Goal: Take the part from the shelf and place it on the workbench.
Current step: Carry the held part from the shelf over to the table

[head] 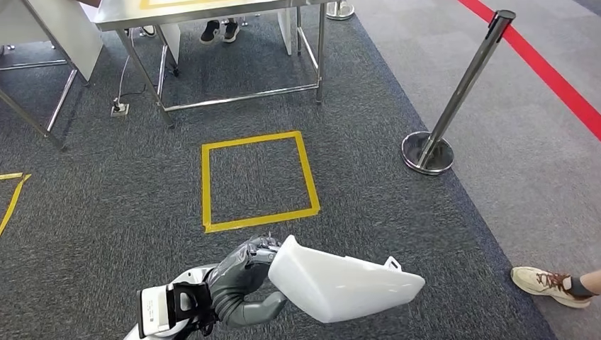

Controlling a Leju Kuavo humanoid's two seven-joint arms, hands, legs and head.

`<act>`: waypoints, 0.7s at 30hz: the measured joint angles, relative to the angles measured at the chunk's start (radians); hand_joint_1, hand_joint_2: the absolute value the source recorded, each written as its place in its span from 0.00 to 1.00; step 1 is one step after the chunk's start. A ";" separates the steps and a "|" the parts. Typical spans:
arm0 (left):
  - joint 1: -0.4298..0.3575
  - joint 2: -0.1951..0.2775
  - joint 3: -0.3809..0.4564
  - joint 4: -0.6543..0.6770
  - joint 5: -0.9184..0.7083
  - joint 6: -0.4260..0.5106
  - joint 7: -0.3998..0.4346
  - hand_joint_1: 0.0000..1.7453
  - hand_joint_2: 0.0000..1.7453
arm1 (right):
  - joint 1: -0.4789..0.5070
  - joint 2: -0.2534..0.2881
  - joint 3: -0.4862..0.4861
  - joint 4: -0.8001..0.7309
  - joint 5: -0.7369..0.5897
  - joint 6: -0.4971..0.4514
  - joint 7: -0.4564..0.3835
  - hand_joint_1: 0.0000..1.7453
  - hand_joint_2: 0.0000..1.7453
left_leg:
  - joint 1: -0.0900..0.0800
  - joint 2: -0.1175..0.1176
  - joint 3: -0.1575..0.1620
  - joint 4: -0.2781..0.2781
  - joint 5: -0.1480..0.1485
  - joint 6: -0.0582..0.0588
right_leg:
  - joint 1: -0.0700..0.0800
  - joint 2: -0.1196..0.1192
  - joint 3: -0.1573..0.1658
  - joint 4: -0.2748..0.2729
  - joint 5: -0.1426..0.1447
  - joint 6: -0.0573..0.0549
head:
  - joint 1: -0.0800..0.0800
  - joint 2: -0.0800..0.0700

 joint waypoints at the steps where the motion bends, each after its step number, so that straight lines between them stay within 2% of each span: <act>1: -0.002 -0.001 -0.001 -0.001 0.000 0.000 0.000 1.00 1.00 | -0.003 0.001 0.000 0.000 0.000 0.000 0.000 0.00 0.00 | 0.003 -0.002 0.020 -0.009 -0.008 0.005 | -0.001 0.000 -0.013 0.041 0.019 0.005 | 0.001 0.000; 2: -0.004 -0.002 -0.002 -0.002 0.000 0.000 0.000 1.00 1.00 | -0.006 0.002 0.000 0.000 0.000 0.000 -0.001 0.00 0.00 | 0.006 -0.004 0.040 -0.016 -0.018 0.009 | -0.001 0.002 -0.044 0.099 0.036 0.007 | 0.003 0.000; 3: -0.005 -0.003 -0.002 -0.003 0.000 0.000 0.001 1.00 1.00 | -0.008 0.001 0.000 0.000 0.000 0.000 -0.002 0.00 0.00 | 0.008 -0.005 0.057 -0.021 -0.029 0.011 | -0.001 0.004 -0.091 0.166 0.040 0.009 | 0.006 0.000; 4: -0.006 -0.003 -0.003 -0.003 0.000 0.001 0.001 1.00 1.00 | -0.008 0.000 0.000 0.000 0.000 -0.001 -0.002 0.00 0.00 | 0.009 -0.006 0.072 -0.022 -0.042 0.013 | -0.001 0.006 -0.141 0.227 0.028 0.010 | 0.008 0.000; 5: -0.006 -0.004 -0.004 -0.003 0.000 0.001 0.001 1.00 1.00 | -0.005 -0.001 0.000 0.000 0.000 -0.001 -0.003 0.00 0.00 | 0.009 -0.009 0.087 -0.022 -0.057 0.014 | 0.000 0.007 -0.188 0.269 -0.003 0.012 | 0.010 0.000; 6: -0.006 -0.004 -0.005 -0.003 0.000 0.001 0.001 1.00 1.00 | -0.002 -0.002 0.000 0.000 0.000 -0.001 -0.004 0.00 0.00 | 0.009 -0.013 0.105 -0.022 -0.072 0.014 | 0.001 0.008 -0.226 0.285 -0.041 0.014 | 0.011 0.000; 7: -0.006 -0.004 -0.005 -0.003 0.000 0.001 0.001 1.00 1.00 | 0.001 -0.002 0.000 0.000 0.000 -0.001 -0.004 0.00 0.00 | 0.009 -0.016 0.126 -0.022 -0.088 0.014 | 0.001 0.008 -0.253 0.277 -0.070 0.017 | 0.012 0.000; 8: -0.006 -0.004 -0.006 -0.003 0.000 0.001 0.001 1.00 1.00 | 0.004 -0.003 0.000 0.000 0.000 -0.001 -0.004 0.00 0.00 | 0.010 -0.019 0.148 -0.022 -0.106 0.012 | 0.001 0.008 -0.268 0.246 -0.080 0.019 | 0.012 0.000; 9: -0.006 -0.004 -0.006 -0.003 0.000 0.001 0.001 1.00 1.00 | 0.006 -0.003 0.000 0.000 0.000 -0.001 -0.004 0.00 0.00 | 0.011 -0.021 0.172 -0.022 -0.124 0.009 | 0.001 0.008 -0.275 0.195 -0.058 0.021 | 0.013 0.000; 10: -0.006 -0.004 -0.006 -0.002 0.000 0.001 0.002 1.00 1.00 | 0.008 -0.003 0.000 0.001 0.000 -0.001 -0.004 0.00 0.00 | 0.011 -0.023 0.192 -0.022 -0.144 0.005 | 0.001 0.007 -0.275 0.140 0.009 0.020 | 0.014 0.000; 12: -0.007 -0.004 -0.007 0.002 0.001 0.002 0.003 1.00 1.00 | 0.008 -0.003 -0.001 0.001 0.000 0.000 -0.005 0.00 0.00 | 0.008 -0.026 0.222 -0.024 -0.178 -0.008 | 0.004 0.007 -0.270 0.069 0.132 0.006 | 0.015 -0.001; 13: -0.008 -0.005 -0.007 0.003 0.002 0.002 0.004 1.00 1.00 | 0.007 -0.002 -0.001 0.002 0.000 0.000 -0.005 0.00 0.00 | 0.008 -0.027 0.234 -0.027 -0.188 -0.014 | 0.007 0.007 -0.265 0.059 0.165 -0.004 | 0.015 -0.001; 14: -0.011 -0.006 -0.007 0.003 0.003 0.002 0.004 1.00 1.00 | 0.004 -0.002 -0.002 0.002 0.001 0.000 -0.005 0.00 0.00 | 0.008 -0.027 0.238 -0.023 -0.187 -0.021 | 0.010 0.009 -0.260 0.057 0.157 -0.015 | 0.014 -0.001; 15: -0.015 -0.008 -0.007 0.002 0.004 0.003 0.005 1.00 1.00 | 0.001 -0.001 -0.002 0.002 0.001 0.000 -0.005 0.00 0.00 | 0.008 -0.026 0.230 -0.006 -0.177 -0.026 | 0.008 0.011 -0.251 0.054 0.149 -0.023 | 0.013 0.000; 16: -0.019 -0.009 -0.008 0.000 0.005 0.003 0.005 1.00 1.00 | 0.000 -0.002 -0.002 0.002 0.001 0.000 -0.005 0.00 0.00 | 0.009 -0.022 0.211 0.034 -0.157 -0.030 | 0.006 0.012 -0.240 0.049 0.141 -0.030 | 0.012 0.000; 17: -0.021 -0.009 -0.008 0.000 0.006 0.003 0.005 1.00 1.00 | 0.000 -0.002 -0.002 0.002 0.001 0.000 -0.005 0.00 0.00 | 0.009 -0.018 0.173 0.092 -0.138 -0.035 | 0.003 0.012 -0.226 0.043 0.133 -0.036 | 0.010 0.000; 18: -0.022 -0.009 -0.008 0.000 0.006 0.003 0.005 1.00 1.00 | 0.000 -0.002 -0.002 0.002 0.001 0.000 -0.005 0.00 0.00 | 0.010 -0.014 0.126 0.157 -0.132 -0.040 | 0.001 0.013 -0.209 0.036 0.125 -0.040 | 0.009 0.000; 19: -0.022 -0.008 -0.008 0.001 0.007 0.003 0.005 1.00 1.00 | 0.000 -0.002 -0.002 0.002 0.001 0.000 -0.005 0.00 0.00 | 0.012 -0.011 0.077 0.216 -0.145 -0.045 | 0.001 0.013 -0.193 0.029 0.116 -0.042 | 0.007 0.000; 21: -0.021 -0.006 -0.009 0.003 0.007 0.003 0.005 1.00 1.00 | 0.001 -0.002 -0.003 0.002 0.001 0.000 -0.005 0.00 0.00 | 0.015 -0.010 -0.006 0.277 -0.212 -0.051 | 0.000 0.014 -0.161 0.020 0.097 -0.043 | 0.006 0.000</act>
